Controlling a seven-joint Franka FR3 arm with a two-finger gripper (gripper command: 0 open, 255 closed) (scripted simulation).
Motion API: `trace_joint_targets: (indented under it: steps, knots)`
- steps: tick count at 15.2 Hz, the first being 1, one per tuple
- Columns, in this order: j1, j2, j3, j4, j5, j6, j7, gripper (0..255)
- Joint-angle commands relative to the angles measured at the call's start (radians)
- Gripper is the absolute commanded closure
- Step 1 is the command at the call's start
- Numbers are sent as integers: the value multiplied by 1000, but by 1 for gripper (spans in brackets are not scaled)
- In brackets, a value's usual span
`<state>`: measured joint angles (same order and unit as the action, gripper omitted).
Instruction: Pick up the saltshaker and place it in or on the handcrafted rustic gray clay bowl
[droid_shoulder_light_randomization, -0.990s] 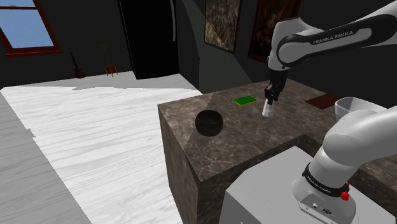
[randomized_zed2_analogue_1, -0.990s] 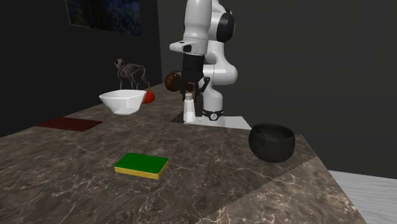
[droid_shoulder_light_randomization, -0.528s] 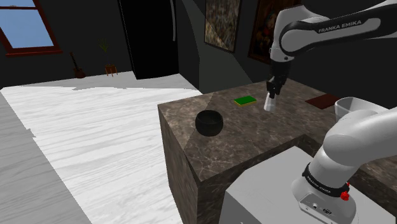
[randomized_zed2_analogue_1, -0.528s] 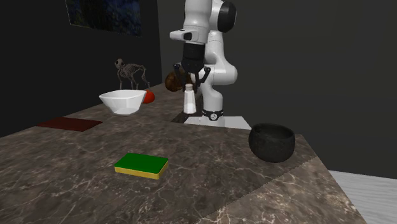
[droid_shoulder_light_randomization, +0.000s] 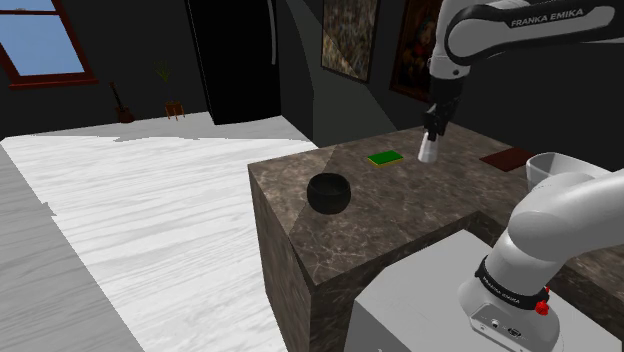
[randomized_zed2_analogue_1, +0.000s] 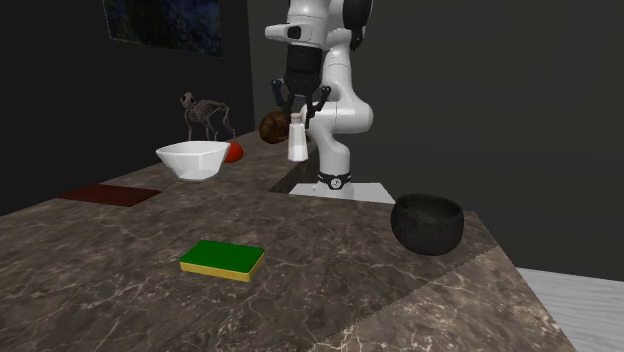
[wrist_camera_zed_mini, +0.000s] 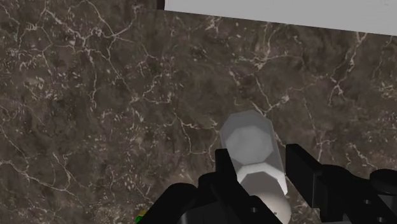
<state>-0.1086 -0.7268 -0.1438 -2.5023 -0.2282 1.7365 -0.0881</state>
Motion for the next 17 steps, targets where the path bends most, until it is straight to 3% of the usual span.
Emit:
trace_joint_targets:
  steps: [1,3,17]
  knots:
    - [1,3,3,26,3,-24,-3,255]
    - [2,3,5,48,5,-44,-5,255]
    - [123,282,252,312,164,-69,291,255]
